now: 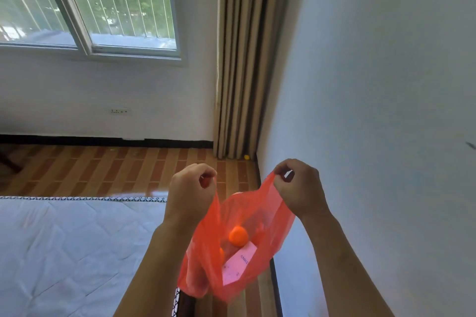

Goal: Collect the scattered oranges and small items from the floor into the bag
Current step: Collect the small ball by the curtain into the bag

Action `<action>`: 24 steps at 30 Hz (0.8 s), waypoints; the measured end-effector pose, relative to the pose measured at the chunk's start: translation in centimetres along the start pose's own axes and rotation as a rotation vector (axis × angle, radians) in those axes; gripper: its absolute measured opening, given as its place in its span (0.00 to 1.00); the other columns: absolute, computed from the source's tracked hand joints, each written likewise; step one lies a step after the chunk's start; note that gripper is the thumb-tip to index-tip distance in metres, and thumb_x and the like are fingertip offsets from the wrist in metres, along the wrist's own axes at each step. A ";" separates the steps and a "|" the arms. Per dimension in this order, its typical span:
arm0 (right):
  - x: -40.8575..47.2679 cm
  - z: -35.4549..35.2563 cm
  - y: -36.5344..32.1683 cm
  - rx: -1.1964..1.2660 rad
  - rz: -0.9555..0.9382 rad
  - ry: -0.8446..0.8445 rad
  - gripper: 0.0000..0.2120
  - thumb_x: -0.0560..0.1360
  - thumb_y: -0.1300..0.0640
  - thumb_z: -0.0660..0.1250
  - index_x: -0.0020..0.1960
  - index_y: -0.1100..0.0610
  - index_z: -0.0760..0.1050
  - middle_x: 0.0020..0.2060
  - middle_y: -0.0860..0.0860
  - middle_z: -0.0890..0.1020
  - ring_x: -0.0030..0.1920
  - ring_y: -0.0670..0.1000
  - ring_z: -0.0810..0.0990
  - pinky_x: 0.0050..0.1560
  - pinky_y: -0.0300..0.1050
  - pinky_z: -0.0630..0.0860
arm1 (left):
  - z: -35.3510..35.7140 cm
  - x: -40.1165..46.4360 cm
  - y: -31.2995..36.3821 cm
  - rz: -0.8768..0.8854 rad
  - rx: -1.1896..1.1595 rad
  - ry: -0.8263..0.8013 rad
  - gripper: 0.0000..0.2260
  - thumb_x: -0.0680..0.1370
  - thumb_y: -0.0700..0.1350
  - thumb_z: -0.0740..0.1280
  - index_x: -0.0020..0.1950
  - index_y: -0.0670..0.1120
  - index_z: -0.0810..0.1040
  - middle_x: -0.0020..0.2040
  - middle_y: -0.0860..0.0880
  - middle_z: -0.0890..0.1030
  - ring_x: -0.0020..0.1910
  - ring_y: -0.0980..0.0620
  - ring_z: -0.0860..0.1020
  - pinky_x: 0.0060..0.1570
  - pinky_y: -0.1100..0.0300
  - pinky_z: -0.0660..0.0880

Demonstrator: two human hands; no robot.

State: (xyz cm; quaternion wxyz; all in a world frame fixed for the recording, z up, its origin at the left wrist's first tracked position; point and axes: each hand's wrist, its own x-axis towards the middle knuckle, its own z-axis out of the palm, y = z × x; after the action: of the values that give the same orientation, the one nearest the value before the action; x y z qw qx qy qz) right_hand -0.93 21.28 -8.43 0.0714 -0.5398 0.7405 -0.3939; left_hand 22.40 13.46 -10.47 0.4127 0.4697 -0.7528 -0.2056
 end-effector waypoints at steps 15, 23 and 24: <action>17.6 7.7 3.6 0.079 -0.068 -0.088 0.11 0.70 0.65 0.72 0.39 0.49 0.81 0.35 0.43 0.83 0.36 0.43 0.81 0.40 0.40 0.79 | 5.9 13.6 -5.3 -0.096 0.087 0.035 0.09 0.72 0.34 0.73 0.45 0.48 0.86 0.40 0.56 0.84 0.40 0.59 0.81 0.44 0.61 0.80; 27.3 11.4 4.4 0.020 0.026 -0.075 0.11 0.70 0.65 0.71 0.39 0.49 0.81 0.33 0.43 0.82 0.35 0.44 0.80 0.37 0.35 0.73 | 10.1 25.8 -10.2 -0.053 0.000 0.006 0.08 0.72 0.36 0.73 0.45 0.48 0.86 0.41 0.54 0.85 0.40 0.56 0.82 0.44 0.57 0.81; 28.9 11.8 4.1 0.006 0.032 -0.071 0.11 0.70 0.65 0.71 0.38 0.49 0.81 0.32 0.43 0.82 0.35 0.44 0.80 0.36 0.33 0.72 | 10.4 27.6 -10.8 -0.052 -0.010 0.001 0.08 0.72 0.36 0.73 0.44 0.48 0.86 0.40 0.54 0.85 0.40 0.56 0.82 0.44 0.57 0.81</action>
State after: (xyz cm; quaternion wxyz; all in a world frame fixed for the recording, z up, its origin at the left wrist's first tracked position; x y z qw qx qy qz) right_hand -9.49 -9.01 -9.98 0.1057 -0.5413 0.7450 -0.3752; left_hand 13.69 -16.68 -12.17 0.4101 0.4872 -0.7391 -0.2196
